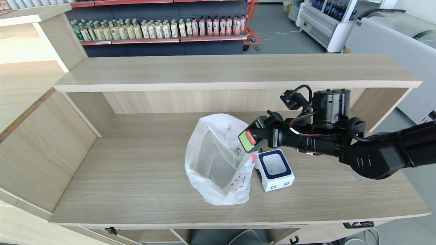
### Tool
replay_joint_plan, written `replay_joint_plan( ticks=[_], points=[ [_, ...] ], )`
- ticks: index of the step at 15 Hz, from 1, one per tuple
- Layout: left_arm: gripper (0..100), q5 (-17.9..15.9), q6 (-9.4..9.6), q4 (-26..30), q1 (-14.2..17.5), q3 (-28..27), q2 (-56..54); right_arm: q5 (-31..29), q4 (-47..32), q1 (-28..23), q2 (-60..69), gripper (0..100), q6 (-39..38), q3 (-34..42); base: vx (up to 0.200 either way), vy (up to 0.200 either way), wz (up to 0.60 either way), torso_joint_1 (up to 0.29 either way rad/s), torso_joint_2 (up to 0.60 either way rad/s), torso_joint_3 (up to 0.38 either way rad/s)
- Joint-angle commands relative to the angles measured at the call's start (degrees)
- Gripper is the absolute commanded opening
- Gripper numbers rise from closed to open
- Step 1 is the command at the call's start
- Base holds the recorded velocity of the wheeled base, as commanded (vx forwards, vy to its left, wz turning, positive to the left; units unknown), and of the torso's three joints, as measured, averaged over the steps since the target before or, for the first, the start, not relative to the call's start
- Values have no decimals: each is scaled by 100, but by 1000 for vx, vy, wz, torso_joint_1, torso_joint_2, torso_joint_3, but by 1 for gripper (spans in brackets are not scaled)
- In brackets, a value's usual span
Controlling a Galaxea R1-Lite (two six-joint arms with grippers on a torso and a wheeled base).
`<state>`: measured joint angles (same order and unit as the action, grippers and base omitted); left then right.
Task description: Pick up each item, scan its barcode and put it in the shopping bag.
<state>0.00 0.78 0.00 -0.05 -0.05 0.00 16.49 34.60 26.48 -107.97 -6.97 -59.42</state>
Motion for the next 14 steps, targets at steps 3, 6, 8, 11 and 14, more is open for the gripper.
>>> replay_joint_plan(
  ticks=[3,6,8,11,14],
  points=[
    [100,0,1,0,5,5,9,-6,364,297,-910,0,355,27,0,0,0,0,0,0],
    [100,0,1,0,5,-4,9,-6,654,464,-1314,0,680,-70,0,0,0,0,0,0],
    [100,0,1,0,5,5,9,-15,1032,604,-1569,0,689,-105,0,0,0,0,0,0],
    [100,0,1,-9,5,-4,9,-23,1111,736,-1789,0,1014,-123,0,0,0,0,0,0],
    [100,0,1,0,5,5,0,-76,1119,718,-1894,0,1400,-149,0,0,0,0,0,0]
  ],
)
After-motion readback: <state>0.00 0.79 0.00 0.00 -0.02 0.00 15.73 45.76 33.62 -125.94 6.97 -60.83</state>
